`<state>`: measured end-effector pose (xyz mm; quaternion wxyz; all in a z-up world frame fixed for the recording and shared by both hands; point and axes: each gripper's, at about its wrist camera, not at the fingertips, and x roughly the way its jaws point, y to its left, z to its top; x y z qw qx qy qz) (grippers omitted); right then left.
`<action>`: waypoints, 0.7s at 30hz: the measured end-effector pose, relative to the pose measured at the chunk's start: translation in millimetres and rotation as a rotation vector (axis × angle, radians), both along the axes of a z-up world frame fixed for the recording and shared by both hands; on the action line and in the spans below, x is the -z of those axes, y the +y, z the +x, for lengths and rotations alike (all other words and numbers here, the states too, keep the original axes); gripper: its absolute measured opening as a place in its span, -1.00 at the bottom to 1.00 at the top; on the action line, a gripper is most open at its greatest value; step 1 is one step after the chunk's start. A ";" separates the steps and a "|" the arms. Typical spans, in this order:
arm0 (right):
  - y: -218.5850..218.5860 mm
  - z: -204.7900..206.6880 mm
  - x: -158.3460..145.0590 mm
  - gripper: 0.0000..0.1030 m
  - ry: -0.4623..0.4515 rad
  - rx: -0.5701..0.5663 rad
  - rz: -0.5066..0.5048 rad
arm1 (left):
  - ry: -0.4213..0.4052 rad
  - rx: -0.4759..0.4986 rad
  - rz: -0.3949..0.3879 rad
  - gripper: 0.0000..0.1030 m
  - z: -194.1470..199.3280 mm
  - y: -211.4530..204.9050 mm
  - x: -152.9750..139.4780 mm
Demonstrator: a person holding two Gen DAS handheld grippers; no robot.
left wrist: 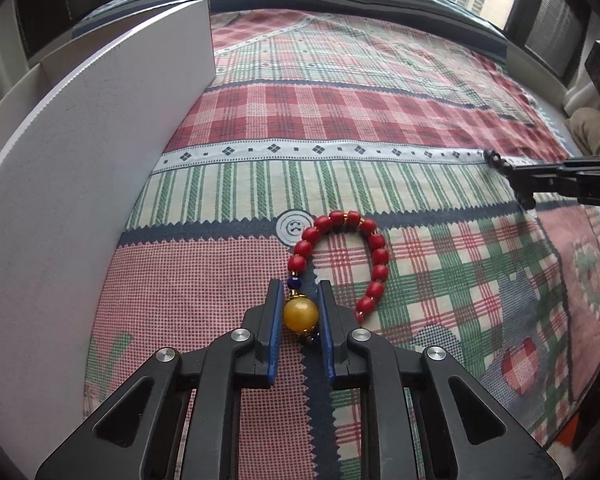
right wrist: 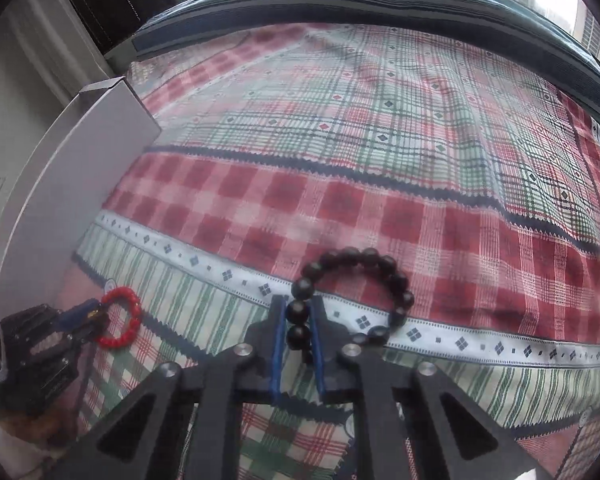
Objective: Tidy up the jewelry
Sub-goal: 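Grasp the black bead bracelet with the right gripper while the left gripper holds the red bracelet, then carry both bracelets into the white box and open both grippers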
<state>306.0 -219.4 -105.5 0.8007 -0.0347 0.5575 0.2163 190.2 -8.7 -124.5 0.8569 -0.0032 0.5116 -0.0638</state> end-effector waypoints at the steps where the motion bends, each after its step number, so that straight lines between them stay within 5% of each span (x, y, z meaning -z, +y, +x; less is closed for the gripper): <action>1: 5.1 -19.3 -2.1 -0.76 0.006 -0.036 -0.002 | 0.004 0.007 0.000 -0.70 -8.5 3.3 -0.6; 8: 29.3 -146.0 20.1 -0.71 0.054 -0.108 0.028 | 0.019 -0.026 -0.038 -0.62 -59.6 36.3 -4.8; 11: 24.1 -175.7 19.2 -0.10 -0.003 -0.046 0.090 | 0.015 -0.060 -0.078 -0.41 -73.4 56.4 -11.4; 16: -14.2 -202.9 -7.3 -0.06 -0.125 0.102 0.167 | 0.013 -0.084 -0.133 -0.31 -86.4 74.4 -17.4; 21: -52.7 -189.2 -11.4 -0.06 -0.136 0.212 0.126 | 0.020 -0.059 -0.104 -0.26 -76.8 54.6 -8.7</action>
